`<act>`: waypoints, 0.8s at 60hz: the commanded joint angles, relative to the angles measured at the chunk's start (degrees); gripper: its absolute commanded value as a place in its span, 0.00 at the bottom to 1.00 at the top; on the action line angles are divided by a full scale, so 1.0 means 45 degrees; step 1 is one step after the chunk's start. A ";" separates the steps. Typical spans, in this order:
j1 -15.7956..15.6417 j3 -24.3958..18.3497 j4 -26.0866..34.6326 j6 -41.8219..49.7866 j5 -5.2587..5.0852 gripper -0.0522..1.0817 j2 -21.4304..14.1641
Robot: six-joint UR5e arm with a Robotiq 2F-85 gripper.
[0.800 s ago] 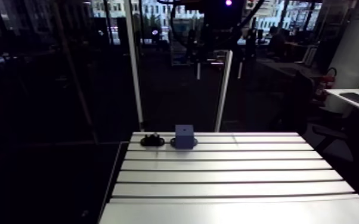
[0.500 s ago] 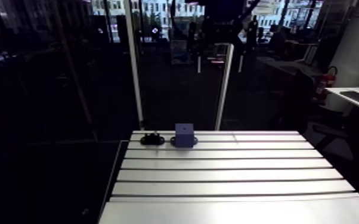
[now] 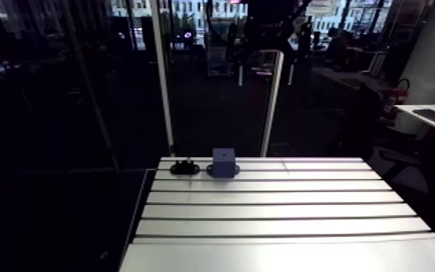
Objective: Pick up the M10 bolt and insert it into the hole until fully seated.
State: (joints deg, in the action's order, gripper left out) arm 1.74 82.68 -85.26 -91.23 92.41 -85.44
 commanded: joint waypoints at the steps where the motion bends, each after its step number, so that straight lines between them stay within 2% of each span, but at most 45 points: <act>1: -0.0376 0.0159 -0.0847 0.0179 -0.0298 0.05 0.0383; 4: -0.0782 0.0296 -0.1652 0.0485 -0.0366 0.05 0.0596; 7: -0.1044 0.0355 -0.2014 0.0711 -0.0320 0.06 0.0749; 8: -0.1399 0.0364 -0.2318 0.0895 -0.0197 0.06 0.0971; 9: -0.1399 0.0364 -0.2318 0.0895 -0.0197 0.06 0.0971; 11: -0.1929 0.0349 -0.2644 0.1053 -0.0123 0.06 0.1421; 13: -0.1929 0.0349 -0.2644 0.1053 -0.0123 0.06 0.1421; 15: -0.2185 0.0291 -0.2757 0.1152 0.0029 0.06 0.1763; 22: -0.2477 0.0175 -0.2988 0.1468 0.0114 0.06 0.2254; 28: -0.2762 0.0239 -0.3785 0.1718 0.0261 0.06 0.2542; 32: -0.2823 0.0521 -0.4768 0.1800 0.0349 0.06 0.2702; 41: -0.2959 0.0901 -0.5929 0.1943 0.0352 0.06 0.3083; 48: -0.3005 0.1062 -0.6558 0.1982 0.0261 0.06 0.3383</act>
State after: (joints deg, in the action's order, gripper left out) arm -9.10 84.86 -103.20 -84.45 93.17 -75.17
